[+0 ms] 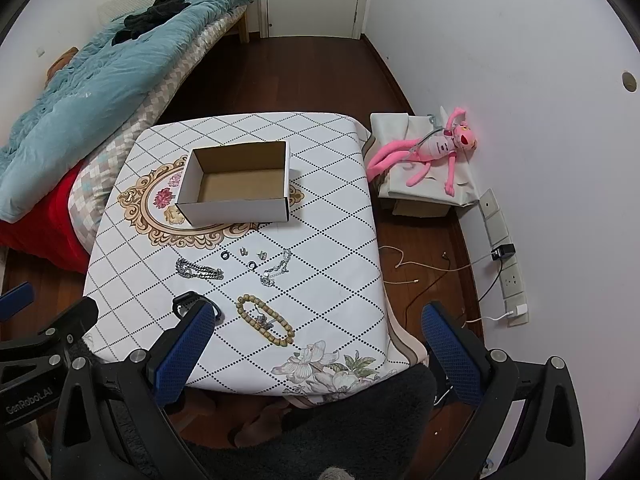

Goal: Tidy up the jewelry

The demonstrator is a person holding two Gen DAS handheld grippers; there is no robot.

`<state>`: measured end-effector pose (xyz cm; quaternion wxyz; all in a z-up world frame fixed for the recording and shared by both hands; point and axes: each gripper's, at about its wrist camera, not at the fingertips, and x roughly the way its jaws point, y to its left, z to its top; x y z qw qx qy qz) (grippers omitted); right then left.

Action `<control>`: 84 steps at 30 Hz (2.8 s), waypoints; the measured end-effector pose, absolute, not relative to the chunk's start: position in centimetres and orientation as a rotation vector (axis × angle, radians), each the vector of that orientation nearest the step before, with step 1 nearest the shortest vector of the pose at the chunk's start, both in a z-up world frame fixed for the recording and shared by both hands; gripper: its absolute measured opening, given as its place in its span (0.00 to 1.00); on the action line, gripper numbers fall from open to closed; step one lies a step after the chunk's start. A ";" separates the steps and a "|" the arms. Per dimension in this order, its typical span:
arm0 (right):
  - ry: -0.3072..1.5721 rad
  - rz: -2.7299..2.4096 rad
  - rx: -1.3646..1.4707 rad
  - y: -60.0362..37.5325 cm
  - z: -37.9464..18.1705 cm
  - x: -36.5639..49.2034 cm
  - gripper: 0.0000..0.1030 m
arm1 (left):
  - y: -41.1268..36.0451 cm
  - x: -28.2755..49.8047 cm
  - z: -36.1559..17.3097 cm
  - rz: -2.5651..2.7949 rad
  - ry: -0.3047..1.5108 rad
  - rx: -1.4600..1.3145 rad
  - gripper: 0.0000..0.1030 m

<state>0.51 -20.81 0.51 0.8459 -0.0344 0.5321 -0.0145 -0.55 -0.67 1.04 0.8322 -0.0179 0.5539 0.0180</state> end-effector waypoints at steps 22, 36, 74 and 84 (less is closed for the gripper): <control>1.101 -0.028 -0.072 -20.6 1.5 0.5 1.00 | -0.4 -0.8 2.3 0.030 1.150 -0.043 1.00; 1.099 -0.027 -0.072 -20.6 1.6 0.4 1.00 | -0.5 -0.9 2.6 0.026 1.142 -0.042 1.00; 1.502 -0.017 0.119 -22.7 -24.0 4.8 0.69 | 1.6 6.4 -19.2 0.019 1.433 -0.027 0.90; 1.421 -0.018 0.011 -21.2 -24.7 3.4 0.50 | 1.3 5.7 -21.6 -0.007 1.459 -0.030 0.44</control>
